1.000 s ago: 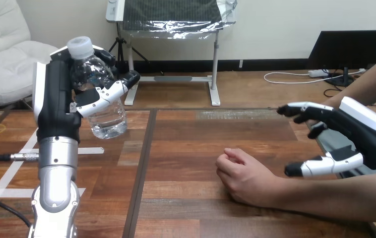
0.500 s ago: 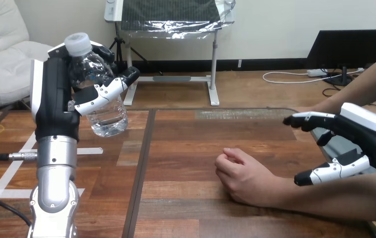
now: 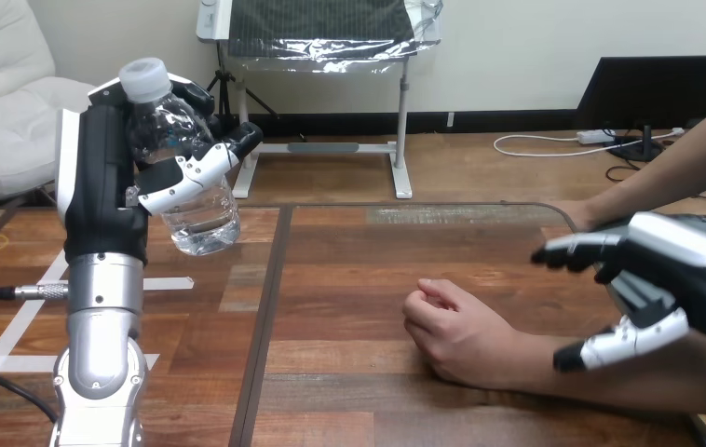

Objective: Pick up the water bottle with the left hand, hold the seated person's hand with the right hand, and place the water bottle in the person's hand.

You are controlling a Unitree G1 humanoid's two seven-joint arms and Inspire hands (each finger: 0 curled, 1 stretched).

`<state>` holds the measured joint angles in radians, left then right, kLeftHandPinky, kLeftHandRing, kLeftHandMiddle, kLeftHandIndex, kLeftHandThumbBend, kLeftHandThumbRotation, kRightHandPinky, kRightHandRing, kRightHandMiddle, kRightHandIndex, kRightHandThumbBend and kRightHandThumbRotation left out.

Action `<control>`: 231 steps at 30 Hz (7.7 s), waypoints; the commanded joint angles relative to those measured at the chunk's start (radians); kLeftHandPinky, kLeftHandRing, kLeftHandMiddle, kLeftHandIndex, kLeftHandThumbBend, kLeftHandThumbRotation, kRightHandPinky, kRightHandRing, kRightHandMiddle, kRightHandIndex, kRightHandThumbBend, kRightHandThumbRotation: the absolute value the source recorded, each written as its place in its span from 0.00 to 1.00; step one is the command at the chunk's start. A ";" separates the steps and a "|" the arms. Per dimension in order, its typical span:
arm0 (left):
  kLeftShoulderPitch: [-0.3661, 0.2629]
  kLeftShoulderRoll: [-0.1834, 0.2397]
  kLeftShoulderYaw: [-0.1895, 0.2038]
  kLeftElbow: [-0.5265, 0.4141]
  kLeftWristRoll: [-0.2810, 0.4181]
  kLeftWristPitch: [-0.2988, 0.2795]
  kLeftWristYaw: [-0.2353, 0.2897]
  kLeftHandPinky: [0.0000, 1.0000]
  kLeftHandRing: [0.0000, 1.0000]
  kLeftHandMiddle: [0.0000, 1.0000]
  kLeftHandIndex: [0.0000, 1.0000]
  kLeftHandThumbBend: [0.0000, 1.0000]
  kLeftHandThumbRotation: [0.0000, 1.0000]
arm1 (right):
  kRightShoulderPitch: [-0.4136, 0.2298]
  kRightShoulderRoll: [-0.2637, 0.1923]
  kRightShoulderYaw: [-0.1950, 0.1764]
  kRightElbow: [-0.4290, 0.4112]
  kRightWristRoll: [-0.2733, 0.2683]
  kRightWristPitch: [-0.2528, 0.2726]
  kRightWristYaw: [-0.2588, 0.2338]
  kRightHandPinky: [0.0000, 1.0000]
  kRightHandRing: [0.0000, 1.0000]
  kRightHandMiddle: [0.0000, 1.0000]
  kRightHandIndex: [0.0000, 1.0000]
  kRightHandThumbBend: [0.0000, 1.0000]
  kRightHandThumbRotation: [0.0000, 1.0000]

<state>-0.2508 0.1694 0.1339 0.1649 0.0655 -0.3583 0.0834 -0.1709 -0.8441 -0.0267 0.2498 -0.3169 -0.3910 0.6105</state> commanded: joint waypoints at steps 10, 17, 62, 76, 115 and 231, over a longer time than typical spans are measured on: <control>-0.040 0.000 0.010 -0.037 -0.034 -0.029 -0.012 0.26 0.32 0.37 0.39 0.71 0.00 | -0.063 -0.046 0.037 -0.013 -0.065 -0.005 -0.009 0.89 0.89 0.88 0.89 1.00 0.52; -0.041 0.000 0.010 -0.029 -0.038 -0.033 -0.016 0.25 0.32 0.37 0.39 0.71 0.00 | -0.060 -0.040 0.051 -0.004 -0.088 -0.018 -0.015 0.90 0.88 0.88 0.88 1.00 0.50; -0.043 0.001 0.017 -0.020 -0.072 -0.039 -0.031 0.25 0.31 0.37 0.40 0.71 0.00 | -0.080 0.000 0.178 0.057 -0.238 -0.013 -0.102 0.85 0.85 0.85 0.87 1.00 0.46; -0.042 -0.001 0.019 -0.023 -0.079 -0.037 -0.035 0.25 0.31 0.37 0.40 0.71 0.00 | -0.105 0.029 0.228 0.107 -0.291 0.023 -0.142 0.72 0.83 0.84 0.85 1.00 0.42; -0.023 0.001 0.029 -0.068 -0.089 -0.003 -0.026 0.25 0.31 0.37 0.40 0.70 0.00 | -0.192 0.084 0.326 0.289 -0.344 0.064 -0.236 0.42 0.62 0.69 0.71 1.00 0.26; -0.019 -0.013 0.056 -0.109 -0.110 0.046 -0.008 0.26 0.33 0.38 0.40 0.69 0.00 | -0.169 0.220 0.444 0.353 -0.353 0.180 -0.334 0.21 0.27 0.35 0.40 0.90 0.20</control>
<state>-0.2300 0.1562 0.1816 0.1124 -0.0351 -0.3047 0.0749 -0.3929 -0.6684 0.3639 0.5693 -0.6639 -0.2266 0.2332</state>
